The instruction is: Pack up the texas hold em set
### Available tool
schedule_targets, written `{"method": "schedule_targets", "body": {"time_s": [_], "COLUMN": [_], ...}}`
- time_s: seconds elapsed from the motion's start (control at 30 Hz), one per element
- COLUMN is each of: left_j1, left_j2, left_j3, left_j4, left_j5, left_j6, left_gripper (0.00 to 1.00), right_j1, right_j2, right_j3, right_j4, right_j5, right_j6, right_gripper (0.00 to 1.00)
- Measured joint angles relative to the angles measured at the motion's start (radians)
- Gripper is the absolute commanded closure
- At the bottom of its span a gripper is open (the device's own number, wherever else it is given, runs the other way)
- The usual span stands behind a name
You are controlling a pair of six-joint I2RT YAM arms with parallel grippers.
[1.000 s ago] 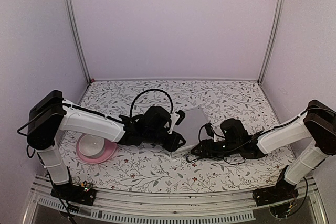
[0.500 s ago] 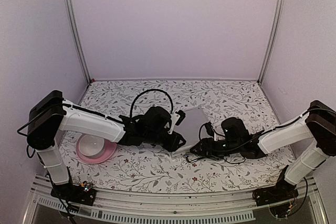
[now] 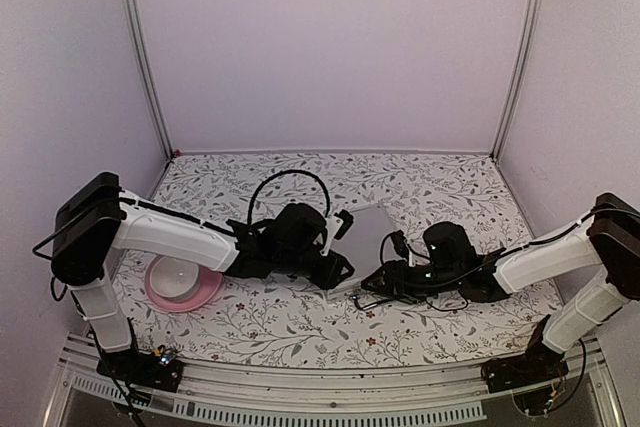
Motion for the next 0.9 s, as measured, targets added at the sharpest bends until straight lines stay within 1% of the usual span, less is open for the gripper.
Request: {"method": "schedule_targets", "body": {"time_s": [0.33,0.6,0.9], "left_j1": [-0.003,-0.006,-0.017], "left_j2": [0.0,-0.001,-0.032], "left_j3": [0.0,0.0,-0.016], "left_j4": [0.0,-0.002,-0.038], "left_j5": [-0.008,-0.018,-0.029], "left_j6": [0.0,0.0,-0.001], "left_gripper": [0.6,0.6,0.58], "right_j1": [0.0,0.0,0.0], "right_j2": [-0.035,-0.033,-0.07], "right_j3": [0.0,0.0,-0.011], "right_j4": [0.009,0.026,0.004], "right_j5": [0.006,0.017,0.036], "right_j6": [0.014,0.014,0.009], "right_gripper": [0.39,0.39,0.38]}}
